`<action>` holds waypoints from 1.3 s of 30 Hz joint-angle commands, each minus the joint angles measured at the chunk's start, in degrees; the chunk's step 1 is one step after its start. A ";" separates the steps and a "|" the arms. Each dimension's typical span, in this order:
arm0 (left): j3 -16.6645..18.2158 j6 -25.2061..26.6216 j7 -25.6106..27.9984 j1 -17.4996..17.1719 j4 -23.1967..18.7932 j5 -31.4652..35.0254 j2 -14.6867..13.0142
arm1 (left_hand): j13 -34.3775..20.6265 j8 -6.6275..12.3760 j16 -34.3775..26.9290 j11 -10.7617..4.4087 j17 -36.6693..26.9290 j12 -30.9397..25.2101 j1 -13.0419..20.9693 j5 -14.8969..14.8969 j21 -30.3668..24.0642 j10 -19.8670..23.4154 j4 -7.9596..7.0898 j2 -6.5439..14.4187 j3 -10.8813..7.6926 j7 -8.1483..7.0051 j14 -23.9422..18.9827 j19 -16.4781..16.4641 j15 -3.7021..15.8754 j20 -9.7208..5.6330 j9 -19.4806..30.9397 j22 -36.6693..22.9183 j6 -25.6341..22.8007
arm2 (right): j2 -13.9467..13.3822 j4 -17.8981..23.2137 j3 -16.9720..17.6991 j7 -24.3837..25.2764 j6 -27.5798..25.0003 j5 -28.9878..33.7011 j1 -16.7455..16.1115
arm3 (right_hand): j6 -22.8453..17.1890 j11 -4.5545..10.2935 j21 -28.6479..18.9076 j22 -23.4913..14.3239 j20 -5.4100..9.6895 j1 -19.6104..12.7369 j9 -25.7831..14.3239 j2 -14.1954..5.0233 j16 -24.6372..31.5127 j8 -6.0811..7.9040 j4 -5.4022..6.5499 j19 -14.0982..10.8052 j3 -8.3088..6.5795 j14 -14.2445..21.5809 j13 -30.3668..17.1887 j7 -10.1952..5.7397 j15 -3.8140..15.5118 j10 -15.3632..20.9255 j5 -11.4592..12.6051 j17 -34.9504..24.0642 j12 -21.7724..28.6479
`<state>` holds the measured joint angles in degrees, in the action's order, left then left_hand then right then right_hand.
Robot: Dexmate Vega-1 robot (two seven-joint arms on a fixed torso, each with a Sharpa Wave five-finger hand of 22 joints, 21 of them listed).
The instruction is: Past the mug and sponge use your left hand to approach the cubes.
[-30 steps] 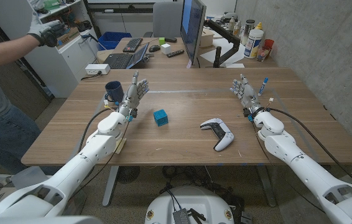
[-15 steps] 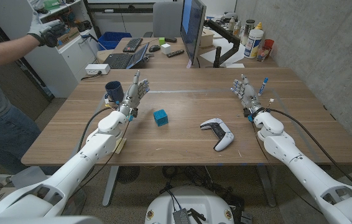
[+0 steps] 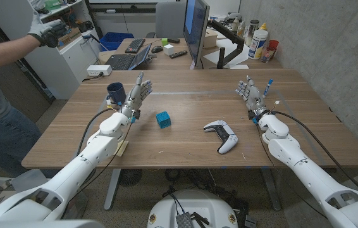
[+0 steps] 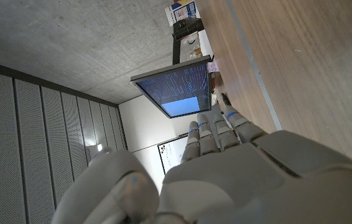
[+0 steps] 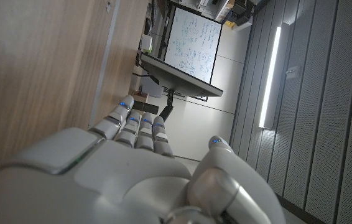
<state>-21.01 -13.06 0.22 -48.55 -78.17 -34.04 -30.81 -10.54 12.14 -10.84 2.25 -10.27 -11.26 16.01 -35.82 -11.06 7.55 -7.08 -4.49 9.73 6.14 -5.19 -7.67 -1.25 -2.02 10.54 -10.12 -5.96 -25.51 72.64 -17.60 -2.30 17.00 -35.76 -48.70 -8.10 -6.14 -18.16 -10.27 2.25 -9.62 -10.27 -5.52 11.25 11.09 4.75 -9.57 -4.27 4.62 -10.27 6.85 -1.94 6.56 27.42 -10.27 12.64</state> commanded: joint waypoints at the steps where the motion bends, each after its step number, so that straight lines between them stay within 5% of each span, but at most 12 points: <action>1: 0.92 -2.14 1.01 -2.28 -2.94 0.73 -1.27 | -0.28 0.24 -0.40 -0.33 -0.17 -0.68 1.09 -0.48 -0.47 0.90 0.35 0.01 0.05 0.28 -0.73 -0.49 0.05 -0.75 0.24 -0.19 -0.56 | 0.41 0.58 0.16 0.66 -0.23 0.69 -0.06 | -0.59 -0.13 0.24 -0.14 2.31 -0.68 -0.12 -0.15 0.10 0.15 0.08 0.27 0.37 0.39 -0.15 0.17 -0.05 0.63 0.36 -0.30 0.01; 39: 4.51 -3.59 1.83 -8.94 -9.26 0.60 -7.07 | -0.35 0.34 -0.74 -0.43 -0.16 -1.18 4.12 -1.37 -0.67 2.93 1.73 0.83 -0.37 0.10 -2.73 -1.34 0.05 0.94 0.30 -0.20 -1.88 | 1.17 3.09 -0.90 4.43 -0.16 1.98 -1.55 | -1.50 -0.09 1.38 -0.19 1.77 -0.99 -0.16 -0.37 0.13 0.23 -0.40 1.04 0.97 1.40 -0.19 -0.93 0.14 1.76 0.75 -0.36 0.05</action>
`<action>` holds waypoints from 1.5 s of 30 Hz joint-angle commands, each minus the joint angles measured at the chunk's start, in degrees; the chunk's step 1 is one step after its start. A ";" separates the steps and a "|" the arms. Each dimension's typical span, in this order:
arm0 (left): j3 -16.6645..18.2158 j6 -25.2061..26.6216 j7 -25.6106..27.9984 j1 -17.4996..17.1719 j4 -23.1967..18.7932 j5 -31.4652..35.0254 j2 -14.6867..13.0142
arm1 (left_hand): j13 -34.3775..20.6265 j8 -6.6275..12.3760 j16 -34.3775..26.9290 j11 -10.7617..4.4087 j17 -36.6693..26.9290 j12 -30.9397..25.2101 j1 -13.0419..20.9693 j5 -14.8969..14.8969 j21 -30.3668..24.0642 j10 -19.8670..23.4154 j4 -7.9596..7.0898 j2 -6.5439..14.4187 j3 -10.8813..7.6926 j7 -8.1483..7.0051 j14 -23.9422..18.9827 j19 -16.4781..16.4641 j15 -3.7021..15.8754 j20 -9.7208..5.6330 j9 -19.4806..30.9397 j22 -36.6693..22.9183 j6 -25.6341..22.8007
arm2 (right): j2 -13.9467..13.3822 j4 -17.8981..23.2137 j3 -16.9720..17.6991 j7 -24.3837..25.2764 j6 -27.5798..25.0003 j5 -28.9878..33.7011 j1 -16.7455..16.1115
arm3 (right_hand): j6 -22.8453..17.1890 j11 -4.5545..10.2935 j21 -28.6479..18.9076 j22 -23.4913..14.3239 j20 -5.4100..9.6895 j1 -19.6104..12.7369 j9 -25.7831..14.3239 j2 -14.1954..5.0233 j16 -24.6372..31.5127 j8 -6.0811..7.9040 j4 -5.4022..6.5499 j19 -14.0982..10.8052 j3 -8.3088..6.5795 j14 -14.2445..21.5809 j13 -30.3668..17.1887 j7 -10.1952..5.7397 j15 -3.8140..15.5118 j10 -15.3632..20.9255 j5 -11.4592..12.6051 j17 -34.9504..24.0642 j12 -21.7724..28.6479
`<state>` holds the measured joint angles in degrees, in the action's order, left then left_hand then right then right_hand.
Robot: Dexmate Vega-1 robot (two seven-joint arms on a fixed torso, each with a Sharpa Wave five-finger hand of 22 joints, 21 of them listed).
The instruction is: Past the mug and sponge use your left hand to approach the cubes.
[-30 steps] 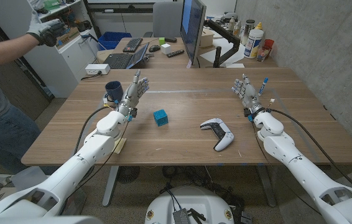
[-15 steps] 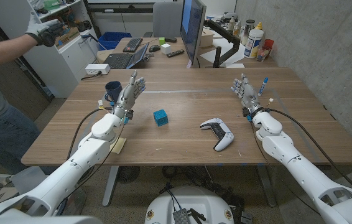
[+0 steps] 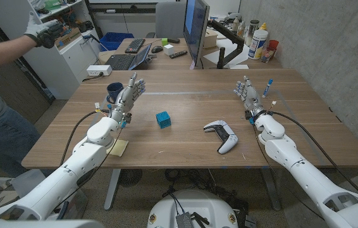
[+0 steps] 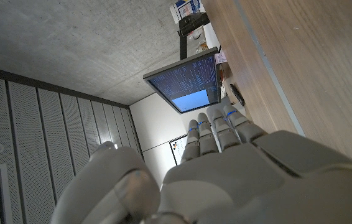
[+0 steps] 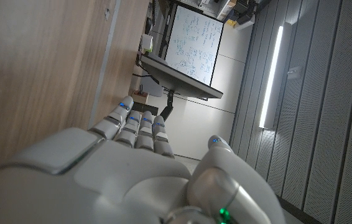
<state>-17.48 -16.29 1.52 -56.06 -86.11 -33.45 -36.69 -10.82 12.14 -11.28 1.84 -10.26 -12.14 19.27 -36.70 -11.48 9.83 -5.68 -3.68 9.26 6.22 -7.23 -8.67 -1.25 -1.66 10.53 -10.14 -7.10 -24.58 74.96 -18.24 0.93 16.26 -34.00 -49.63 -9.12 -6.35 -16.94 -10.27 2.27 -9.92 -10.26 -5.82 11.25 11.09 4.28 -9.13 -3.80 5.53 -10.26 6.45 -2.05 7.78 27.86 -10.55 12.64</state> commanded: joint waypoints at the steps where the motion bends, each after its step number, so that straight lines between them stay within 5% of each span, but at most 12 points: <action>1: 1.03 -0.26 0.73 -1.58 -1.60 0.32 -1.48 | -0.07 0.34 -0.30 -0.02 -0.17 -0.29 0.91 -0.50 -0.25 0.64 0.35 0.03 0.10 -0.01 -0.71 -0.32 0.08 0.67 0.32 -0.19 -0.77 | 0.18 0.91 -0.27 1.17 0.57 0.18 -0.66 | -0.57 0.14 0.18 -0.20 1.76 -0.70 -0.17 -0.06 0.13 0.26 0.06 0.58 0.51 0.51 -0.20 -0.59 0.31 0.58 0.32 -0.08 0.06; 20: 1.40 1.69 5.68 -4.10 -6.41 7.76 -7.20 | -0.11 0.29 -0.20 -0.20 -0.19 -0.23 2.48 -0.73 -0.19 0.96 1.13 0.02 0.05 -0.74 -1.08 -0.34 0.07 2.07 0.35 -0.22 -1.14 | -0.06 2.08 -0.86 1.75 0.67 -0.13 -0.81 | -1.62 0.23 0.30 -0.20 1.80 -0.94 -0.19 -0.14 0.17 0.49 -0.20 -0.02 0.71 1.03 -0.22 -1.06 0.38 1.29 0.47 -0.06 0.17; 41: -0.14 4.71 7.27 -3.14 -9.13 11.87 -11.02 | -0.17 0.27 -0.16 -0.26 -0.22 -0.17 4.00 -0.85 -0.13 1.18 1.87 0.02 -0.02 -1.43 -1.43 -0.25 -0.14 2.54 0.39 -0.26 -1.50 | -0.20 2.50 -0.77 3.20 3.08 -0.21 -1.62 | -2.51 0.51 0.36 -0.20 1.95 -1.27 -0.22 -0.23 0.33 0.55 -0.54 -1.15 1.00 2.17 -0.23 -1.92 0.85 2.42 0.67 -0.05 0.35; 45: -0.23 4.54 7.59 -2.96 -9.45 12.15 -11.17 | -0.20 0.21 -0.10 -0.68 -0.25 -0.09 4.73 -0.88 -0.08 1.13 2.20 0.10 -0.06 -2.66 -1.49 -0.07 0.07 3.70 0.42 -0.30 -1.55 | -0.23 2.54 -0.89 3.35 3.24 -0.29 -1.63 | -2.60 0.50 0.40 -0.20 1.92 -1.33 -0.22 -0.24 0.34 0.53 -0.60 -1.25 1.04 2.31 -0.22 -1.95 0.87 2.53 0.71 -0.05 0.34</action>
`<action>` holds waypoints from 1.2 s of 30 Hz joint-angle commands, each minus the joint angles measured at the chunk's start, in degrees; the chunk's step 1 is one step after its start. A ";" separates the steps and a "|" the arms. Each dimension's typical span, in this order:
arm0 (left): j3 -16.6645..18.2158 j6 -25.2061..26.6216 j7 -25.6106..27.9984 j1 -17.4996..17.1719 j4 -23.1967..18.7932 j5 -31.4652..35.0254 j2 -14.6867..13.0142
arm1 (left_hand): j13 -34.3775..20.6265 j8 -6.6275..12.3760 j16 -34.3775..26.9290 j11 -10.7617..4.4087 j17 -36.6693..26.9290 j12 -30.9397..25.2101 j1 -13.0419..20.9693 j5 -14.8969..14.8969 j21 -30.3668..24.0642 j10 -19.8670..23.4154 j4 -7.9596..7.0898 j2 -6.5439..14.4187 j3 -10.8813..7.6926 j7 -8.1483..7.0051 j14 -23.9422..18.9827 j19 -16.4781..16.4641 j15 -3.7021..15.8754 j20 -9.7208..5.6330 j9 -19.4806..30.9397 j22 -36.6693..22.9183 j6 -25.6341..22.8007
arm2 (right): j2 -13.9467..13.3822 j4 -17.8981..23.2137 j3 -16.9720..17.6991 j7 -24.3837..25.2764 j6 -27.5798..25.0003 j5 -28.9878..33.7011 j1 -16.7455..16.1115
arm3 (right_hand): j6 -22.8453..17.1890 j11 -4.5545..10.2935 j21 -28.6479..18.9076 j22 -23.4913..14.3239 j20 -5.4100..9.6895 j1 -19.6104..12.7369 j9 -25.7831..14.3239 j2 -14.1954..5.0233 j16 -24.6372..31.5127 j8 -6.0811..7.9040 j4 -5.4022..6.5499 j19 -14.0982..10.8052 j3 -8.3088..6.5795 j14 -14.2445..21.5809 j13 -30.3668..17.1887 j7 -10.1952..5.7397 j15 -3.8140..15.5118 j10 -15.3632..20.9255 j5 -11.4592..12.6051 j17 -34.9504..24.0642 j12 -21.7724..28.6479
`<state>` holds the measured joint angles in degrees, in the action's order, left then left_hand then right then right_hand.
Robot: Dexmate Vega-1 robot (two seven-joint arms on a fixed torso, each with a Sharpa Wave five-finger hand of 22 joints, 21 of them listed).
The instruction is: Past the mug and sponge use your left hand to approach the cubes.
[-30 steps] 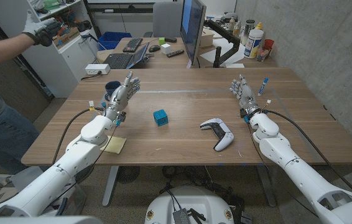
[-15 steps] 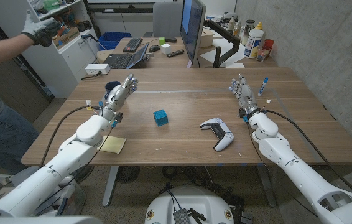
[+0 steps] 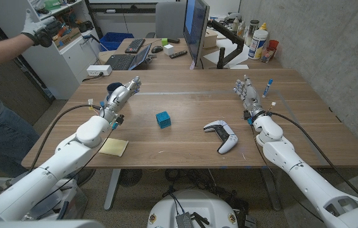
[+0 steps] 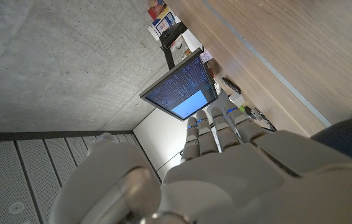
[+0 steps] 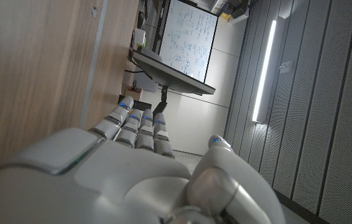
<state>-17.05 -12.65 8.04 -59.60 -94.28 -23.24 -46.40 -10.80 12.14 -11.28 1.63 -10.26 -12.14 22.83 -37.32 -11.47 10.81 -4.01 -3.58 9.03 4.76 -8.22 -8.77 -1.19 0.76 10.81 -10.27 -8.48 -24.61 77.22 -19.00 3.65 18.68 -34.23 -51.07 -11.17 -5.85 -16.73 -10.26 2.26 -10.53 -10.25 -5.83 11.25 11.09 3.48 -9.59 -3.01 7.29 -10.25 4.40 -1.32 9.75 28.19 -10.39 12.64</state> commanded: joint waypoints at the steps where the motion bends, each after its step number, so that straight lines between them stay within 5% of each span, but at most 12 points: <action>1: -0.73 0.94 1.26 0.65 -1.40 2.25 -1.56 | -0.22 0.19 -0.10 -0.50 -0.25 -0.10 1.27 -0.27 -0.09 0.18 0.57 0.03 0.18 -1.26 -0.51 0.01 0.09 1.52 0.14 -0.18 -0.14 | -0.26 0.31 -0.19 0.71 0.80 0.00 -0.18 | -0.55 0.12 0.21 -0.21 1.90 -0.74 -0.23 -0.23 0.33 0.52 0.17 -0.80 0.26 0.58 -0.23 0.11 0.18 0.58 0.39 -0.21 0.34; 18: -2.66 5.18 4.87 1.38 -5.95 9.99 -5.58 | -0.40 -0.68 -0.03 -1.46 -0.40 0.43 3.37 -0.38 -0.16 -1.17 1.47 0.41 0.04 -3.91 -0.56 0.24 -0.99 4.21 0.28 -0.36 2.12 | -0.18 -0.31 -0.55 0.94 1.37 -0.18 0.31 | -0.85 0.08 0.40 -0.22 1.85 -0.92 -0.24 -0.30 0.33 0.44 -0.02 -1.17 0.47 1.09 -0.22 0.01 0.15 1.07 0.50 -0.21 0.32; 25: -3.91 9.34 6.63 1.18 -9.69 14.61 -8.54 | -0.50 -0.58 0.04 -1.47 -0.48 0.54 4.63 -0.45 -0.49 -1.83 2.01 0.67 -0.06 -4.84 -0.40 -0.52 -1.07 7.91 0.35 -0.42 2.21 | -0.12 -0.52 -0.51 1.25 1.41 -0.19 0.39 | -1.08 0.09 0.53 -0.23 1.82 -0.96 -0.24 -0.32 0.29 0.46 -0.08 -1.16 0.56 1.18 -0.22 0.19 0.26 1.35 0.54 -0.22 0.35; 36: -4.32 10.94 7.38 1.14 -11.24 15.86 -10.43 | -0.56 -0.17 -0.02 -1.39 -0.53 0.53 5.38 -0.44 -0.60 -2.08 2.31 0.86 -0.14 -5.14 -0.56 -0.87 -1.45 8.69 0.38 -0.43 1.24 | -0.14 -0.38 -0.69 1.31 1.28 -0.09 0.60 | -1.22 0.09 0.73 -0.24 1.70 -1.00 -0.25 -0.35 0.27 0.42 -0.14 -1.08 0.69 1.38 -0.22 0.36 0.13 1.41 0.60 -0.23 0.27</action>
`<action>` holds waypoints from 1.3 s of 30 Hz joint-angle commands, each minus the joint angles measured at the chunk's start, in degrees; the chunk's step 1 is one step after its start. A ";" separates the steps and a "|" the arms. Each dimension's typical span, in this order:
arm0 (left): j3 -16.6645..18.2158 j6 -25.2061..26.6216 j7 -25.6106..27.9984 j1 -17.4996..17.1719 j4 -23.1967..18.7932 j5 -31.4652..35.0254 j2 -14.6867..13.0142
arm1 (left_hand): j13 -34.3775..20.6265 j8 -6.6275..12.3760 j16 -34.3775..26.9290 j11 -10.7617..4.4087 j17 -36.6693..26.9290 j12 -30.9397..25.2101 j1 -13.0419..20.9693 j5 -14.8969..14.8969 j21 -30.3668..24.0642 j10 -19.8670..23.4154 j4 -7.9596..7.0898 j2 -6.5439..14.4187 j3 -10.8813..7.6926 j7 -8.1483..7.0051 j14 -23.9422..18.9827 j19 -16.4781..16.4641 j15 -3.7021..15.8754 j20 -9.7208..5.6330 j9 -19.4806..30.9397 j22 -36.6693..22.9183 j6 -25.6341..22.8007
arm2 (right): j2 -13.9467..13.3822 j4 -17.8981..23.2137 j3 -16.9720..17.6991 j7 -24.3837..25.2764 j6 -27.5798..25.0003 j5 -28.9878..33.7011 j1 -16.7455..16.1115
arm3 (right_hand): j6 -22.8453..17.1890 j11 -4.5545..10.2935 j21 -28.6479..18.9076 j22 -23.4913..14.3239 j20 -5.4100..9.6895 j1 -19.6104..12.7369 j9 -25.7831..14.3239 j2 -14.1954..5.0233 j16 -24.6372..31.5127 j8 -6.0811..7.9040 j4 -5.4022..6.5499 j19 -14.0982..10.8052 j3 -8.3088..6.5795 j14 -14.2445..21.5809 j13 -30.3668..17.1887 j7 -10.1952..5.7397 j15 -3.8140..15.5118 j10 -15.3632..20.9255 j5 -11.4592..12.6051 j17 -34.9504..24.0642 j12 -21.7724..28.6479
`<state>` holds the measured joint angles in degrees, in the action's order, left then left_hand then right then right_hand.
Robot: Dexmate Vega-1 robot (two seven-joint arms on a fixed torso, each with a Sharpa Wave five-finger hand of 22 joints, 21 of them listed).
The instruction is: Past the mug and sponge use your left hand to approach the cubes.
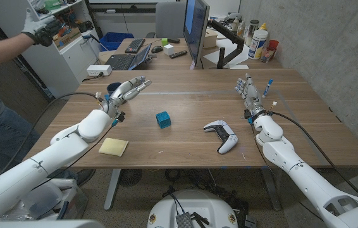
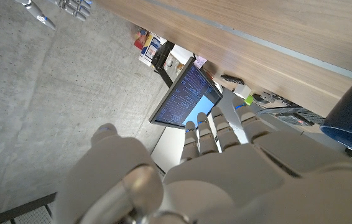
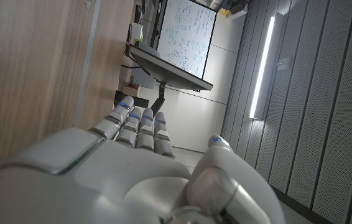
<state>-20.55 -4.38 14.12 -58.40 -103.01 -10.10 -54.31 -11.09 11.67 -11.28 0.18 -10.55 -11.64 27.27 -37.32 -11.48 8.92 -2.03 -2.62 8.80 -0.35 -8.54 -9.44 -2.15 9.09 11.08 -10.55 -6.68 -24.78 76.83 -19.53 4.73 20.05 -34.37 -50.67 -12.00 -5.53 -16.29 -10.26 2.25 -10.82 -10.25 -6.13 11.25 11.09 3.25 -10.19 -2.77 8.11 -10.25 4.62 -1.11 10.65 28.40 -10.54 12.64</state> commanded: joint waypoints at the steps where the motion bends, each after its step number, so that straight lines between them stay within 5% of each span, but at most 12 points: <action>1: -0.86 2.76 1.28 -0.03 -2.62 2.79 -2.66 | -0.28 0.34 -0.04 0.11 -0.25 0.03 1.03 -0.45 -0.63 -0.23 0.37 -0.09 0.09 -0.12 -0.26 -0.30 -0.49 0.56 0.12 -0.15 -0.68 | 0.03 0.04 -0.17 0.33 -0.11 0.09 0.17 | -0.42 -0.14 0.31 -0.24 1.69 -0.71 -0.25 -0.06 0.25 0.41 0.08 -0.48 0.48 0.56 -0.22 0.13 -0.12 0.47 0.40 -0.07 0.24; 16: -2.64 6.76 0.57 0.97 -5.93 6.49 -5.63 | -0.36 0.19 0.03 0.28 -0.32 0.25 2.38 -0.38 -1.11 -1.38 0.92 0.31 -0.10 -1.22 -0.11 -2.03 -1.42 2.62 0.16 -0.12 -0.44 | -0.18 0.28 -0.17 0.41 0.43 0.20 -0.02 | -0.69 -0.24 0.67 -0.25 1.45 -0.72 -0.25 -0.11 0.16 0.39 0.03 -0.18 0.68 0.62 -0.23 0.68 -0.06 0.67 0.46 -0.09 0.17; 29: -4.98 13.70 0.90 2.92 -10.10 12.00 -7.50 | -0.43 0.79 -0.24 0.12 -0.30 -0.02 3.46 -0.17 -1.43 -1.53 1.51 0.01 0.14 -4.45 -0.93 -3.80 -2.61 2.99 0.16 -0.07 -2.23 | 0.05 0.02 -0.29 0.30 1.02 -0.13 -0.06 | -0.78 -0.08 0.95 -0.27 1.30 -0.73 -0.26 -0.15 0.11 0.31 -0.02 -0.04 0.87 0.77 -0.23 0.58 -0.23 0.78 0.53 -0.10 0.08; 33: -5.75 14.67 2.11 3.23 -10.71 14.19 -7.66 | -0.44 1.40 -0.64 -0.40 -0.28 -0.63 4.10 0.02 -1.55 -0.28 1.92 -0.44 0.53 -7.56 -2.42 -5.11 -2.82 3.07 0.08 -0.05 -4.68 | 0.01 0.06 -0.32 0.36 1.06 -0.11 -0.06 | -0.82 -0.08 1.01 -0.27 1.22 -0.72 -0.25 -0.16 0.11 0.30 -0.02 -0.01 0.91 0.81 -0.23 0.52 -0.18 0.80 0.54 -0.11 0.06; 39: -6.70 16.01 2.03 3.99 -11.65 16.32 -8.30 | -0.44 1.66 -0.94 -0.87 -0.25 -1.12 4.51 0.09 -1.67 1.07 2.17 -0.72 0.76 -8.43 -3.66 -6.03 -3.04 3.10 0.01 -0.06 -6.04 | -0.07 0.15 -0.30 0.38 1.08 -0.22 -0.07 | -0.90 -0.07 1.11 -0.27 1.11 -0.72 -0.25 -0.19 0.10 0.29 -0.03 0.04 0.97 0.86 -0.23 0.39 -0.30 0.83 0.56 -0.11 0.03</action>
<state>-25.47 8.32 15.53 -55.68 -112.59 1.97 -61.46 -11.34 13.02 -11.72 -0.82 -10.66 -12.43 30.96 -37.32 -12.53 9.40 -0.06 -3.45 9.35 -8.43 -11.31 -14.93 -5.12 12.18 10.92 -10.55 -12.49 -24.83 77.00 -19.77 5.12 20.94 -34.40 -50.70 -12.39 -5.63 -15.40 -10.26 2.25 -10.82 -10.25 -6.13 11.25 11.09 3.09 -10.18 -2.15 8.32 -10.25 5.02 -1.31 11.17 28.59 -10.53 12.64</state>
